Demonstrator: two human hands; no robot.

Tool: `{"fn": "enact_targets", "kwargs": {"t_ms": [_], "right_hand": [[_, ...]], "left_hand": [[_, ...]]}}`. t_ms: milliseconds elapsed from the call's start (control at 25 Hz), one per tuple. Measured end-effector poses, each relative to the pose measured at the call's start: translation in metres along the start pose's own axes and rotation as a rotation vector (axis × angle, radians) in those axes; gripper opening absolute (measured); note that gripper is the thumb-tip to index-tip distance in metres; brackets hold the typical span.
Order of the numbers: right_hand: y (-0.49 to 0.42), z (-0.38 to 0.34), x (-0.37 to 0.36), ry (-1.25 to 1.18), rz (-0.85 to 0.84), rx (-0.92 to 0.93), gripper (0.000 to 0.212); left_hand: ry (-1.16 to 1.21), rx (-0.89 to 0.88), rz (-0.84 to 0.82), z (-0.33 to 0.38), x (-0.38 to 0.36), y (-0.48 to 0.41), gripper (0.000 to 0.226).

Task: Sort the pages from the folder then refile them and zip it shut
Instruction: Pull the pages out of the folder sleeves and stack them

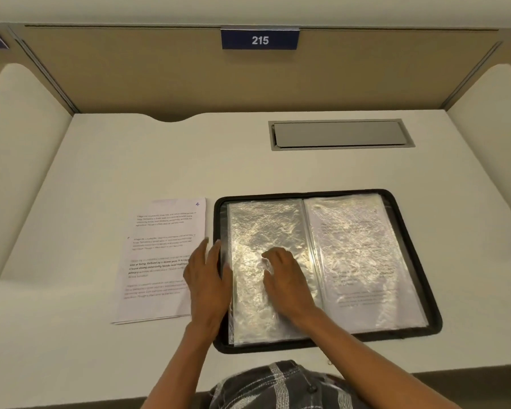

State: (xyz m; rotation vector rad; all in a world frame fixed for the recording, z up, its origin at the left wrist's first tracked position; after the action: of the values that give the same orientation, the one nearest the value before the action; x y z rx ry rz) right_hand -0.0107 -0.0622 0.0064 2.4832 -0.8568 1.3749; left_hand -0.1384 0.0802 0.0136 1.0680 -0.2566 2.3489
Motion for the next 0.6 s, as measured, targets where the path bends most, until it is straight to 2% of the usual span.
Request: {"fn": "enact_targets", "kwargs": {"t_ms": [160,240,320,480,600], "right_hand": [[0.039,0.056,0.034,0.115,0.074,-0.056,0.03],[0.056,0.079,0.045,0.179,0.103,-0.077,0.04],[0.07,0.101,0.054,0.21,0.136,-0.127,0.046],[0.088,0.136,0.071,0.196,0.153,-0.28,0.045],[0.099,0.157,0.086,0.278,0.168,-0.376,0.045]], "left_hand": [[0.036,-0.2,-0.147,0.05,-0.056,0.035,0.055],[0.023,-0.28,-0.25,0.071,-0.084,0.051,0.055],[-0.032,-0.371,-0.341,0.088,-0.108,0.063,0.057],[-0.205,-0.551,-0.446,0.105,-0.14,0.073,0.061],[-0.325,-0.576,-0.485,0.107,-0.152,0.076,0.063]]}}
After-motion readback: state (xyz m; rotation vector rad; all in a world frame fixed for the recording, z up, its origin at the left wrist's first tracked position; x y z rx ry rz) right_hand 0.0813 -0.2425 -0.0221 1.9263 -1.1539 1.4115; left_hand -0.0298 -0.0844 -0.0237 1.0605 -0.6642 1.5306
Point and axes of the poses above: each hand's wrist, its own y-axis away from the middle knuckle, its own x-axis out of the back of the hand, z = x × y, the point moved 2 cm from there along -y, towards the middle knuckle, and after that the axes turned 6 degrees about x, right-handed, at the moved point
